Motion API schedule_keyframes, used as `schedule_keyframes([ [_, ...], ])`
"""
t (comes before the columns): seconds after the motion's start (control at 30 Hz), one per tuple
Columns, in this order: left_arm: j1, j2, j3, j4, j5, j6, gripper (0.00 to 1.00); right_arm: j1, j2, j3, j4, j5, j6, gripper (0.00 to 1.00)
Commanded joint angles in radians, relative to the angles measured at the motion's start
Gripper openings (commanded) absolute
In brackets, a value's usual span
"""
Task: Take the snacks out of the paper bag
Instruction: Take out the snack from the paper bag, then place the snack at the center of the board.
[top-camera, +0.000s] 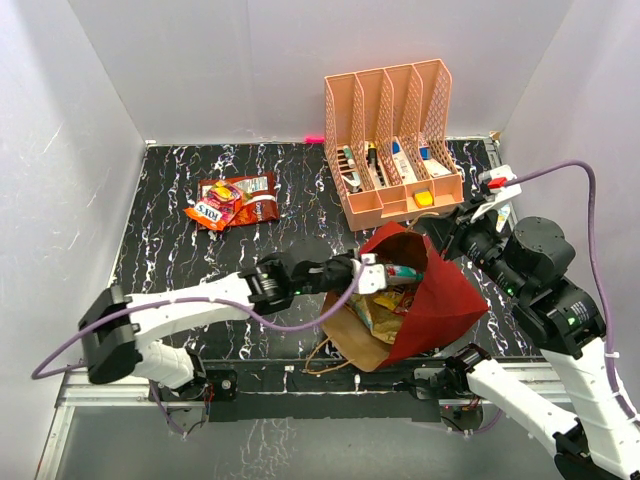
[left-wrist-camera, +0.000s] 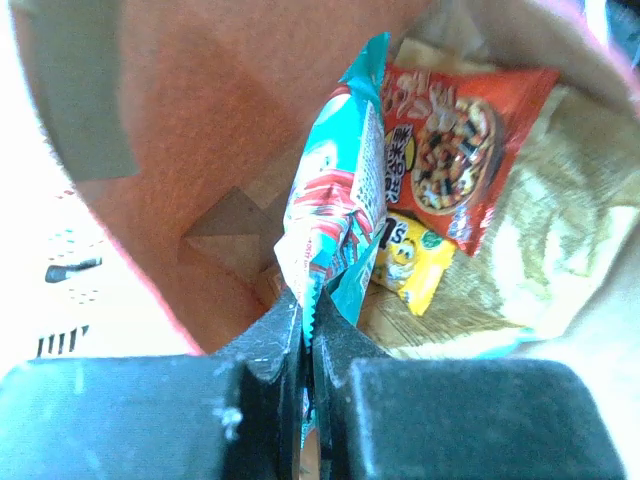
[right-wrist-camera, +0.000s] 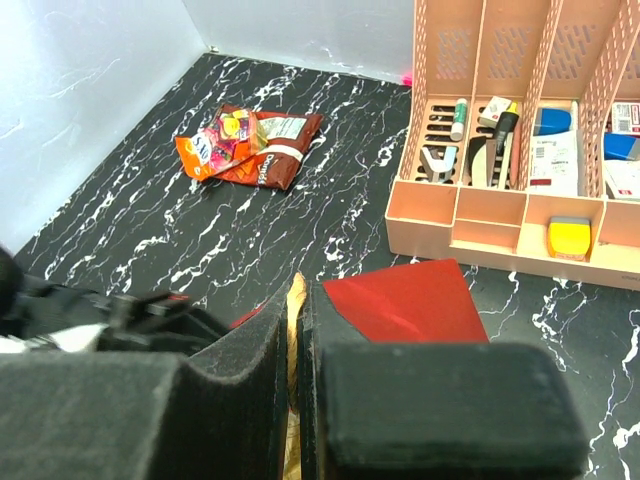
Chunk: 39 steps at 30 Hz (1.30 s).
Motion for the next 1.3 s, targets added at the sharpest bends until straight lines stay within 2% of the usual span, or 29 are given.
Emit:
schedule_keyframes([
  [0.0,-0.002,-0.186,0.032,-0.141,-0.012,-0.243,0.00,0.001,-0.028,0.007,0.168,0.025,0.009,0.07],
  [0.2,-0.002,-0.357,0.109,-0.433,-0.055,-0.492,0.00,0.002,-0.031,0.009,0.167,0.033,-0.006,0.07],
  [0.37,0.002,-0.444,0.184,-0.660,-0.206,-0.682,0.00,0.002,-0.031,0.001,0.163,0.059,-0.014,0.07],
  [0.53,0.041,-0.413,0.262,-0.810,-0.401,-0.813,0.00,0.002,0.009,0.018,0.162,0.261,-0.007,0.07],
  [0.73,0.252,-0.388,0.335,-0.831,-0.442,-0.888,0.00,0.002,0.114,0.108,0.189,0.540,-0.156,0.07],
  [0.9,0.411,-0.304,0.393,-0.879,-0.501,-0.976,0.00,0.002,0.151,0.145,0.203,0.615,-0.261,0.07],
  [0.97,0.475,-0.285,0.384,-0.849,-0.482,-1.015,0.00,0.002,0.132,0.138,0.201,0.587,-0.263,0.07],
  [1.07,0.607,-0.250,0.353,-0.767,-0.381,-1.087,0.00,0.001,0.090,0.100,0.202,0.517,-0.234,0.07],
  [1.17,0.767,-0.192,0.315,-0.654,-0.227,-1.183,0.00,0.002,0.065,0.066,0.197,0.463,-0.207,0.07],
  [1.27,0.932,-0.137,0.217,-0.427,-0.016,-1.353,0.00,0.002,0.050,0.055,0.187,0.420,-0.177,0.07],
])
